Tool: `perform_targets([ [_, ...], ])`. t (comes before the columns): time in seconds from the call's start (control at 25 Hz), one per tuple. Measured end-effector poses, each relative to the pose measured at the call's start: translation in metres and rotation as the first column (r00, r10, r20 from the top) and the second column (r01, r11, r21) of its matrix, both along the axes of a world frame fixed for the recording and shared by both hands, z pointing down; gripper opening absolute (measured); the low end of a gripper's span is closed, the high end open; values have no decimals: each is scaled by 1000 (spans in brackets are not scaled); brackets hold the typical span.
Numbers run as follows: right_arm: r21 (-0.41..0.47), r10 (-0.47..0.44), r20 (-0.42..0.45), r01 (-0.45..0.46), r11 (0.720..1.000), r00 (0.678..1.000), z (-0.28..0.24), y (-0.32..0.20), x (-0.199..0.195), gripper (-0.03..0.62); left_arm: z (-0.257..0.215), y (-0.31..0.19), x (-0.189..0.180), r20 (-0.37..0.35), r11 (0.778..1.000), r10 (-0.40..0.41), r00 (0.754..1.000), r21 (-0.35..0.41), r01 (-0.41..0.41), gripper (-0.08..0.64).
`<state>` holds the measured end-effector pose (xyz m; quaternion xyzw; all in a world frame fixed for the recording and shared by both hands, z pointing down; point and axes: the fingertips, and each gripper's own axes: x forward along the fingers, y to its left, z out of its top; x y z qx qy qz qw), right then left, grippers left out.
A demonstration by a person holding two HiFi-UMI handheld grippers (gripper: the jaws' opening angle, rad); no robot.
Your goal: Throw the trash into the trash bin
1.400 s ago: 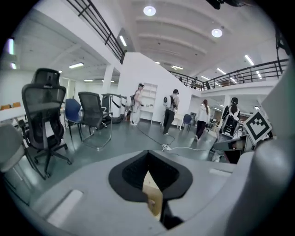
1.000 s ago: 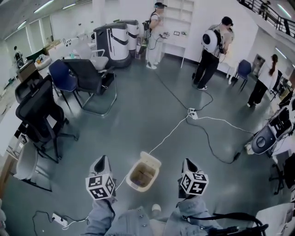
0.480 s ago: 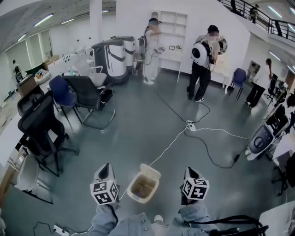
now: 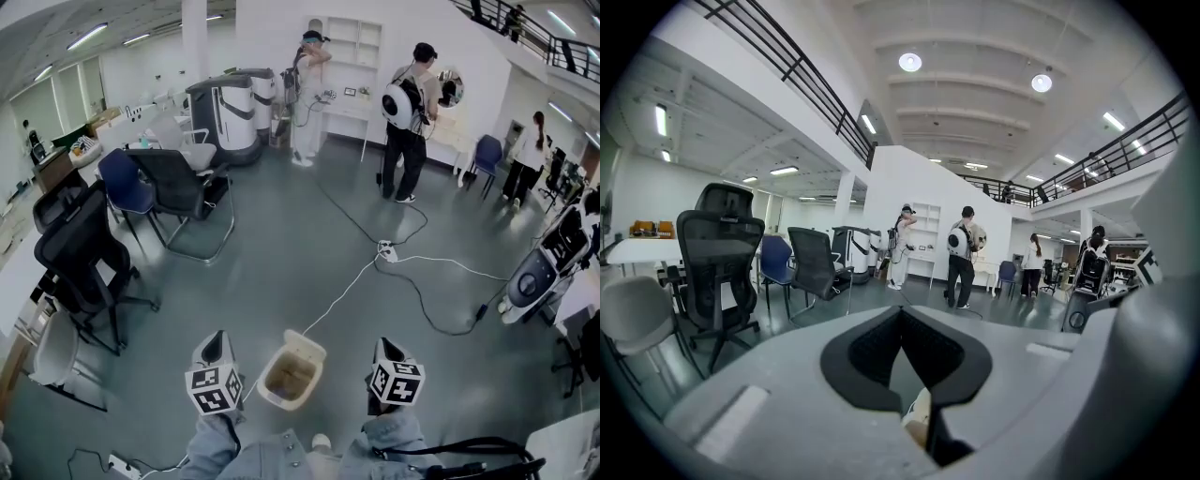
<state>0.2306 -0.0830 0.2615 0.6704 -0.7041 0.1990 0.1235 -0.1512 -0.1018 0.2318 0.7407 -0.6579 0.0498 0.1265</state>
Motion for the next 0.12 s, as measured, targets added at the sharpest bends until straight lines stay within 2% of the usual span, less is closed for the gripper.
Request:
perform_targets([
  [0.12, 1, -1, 7, 1, 1000, 1000, 2, -1, -2, 3, 2, -2, -1, 1, 1000, 0, 1000, -1, 0, 9],
])
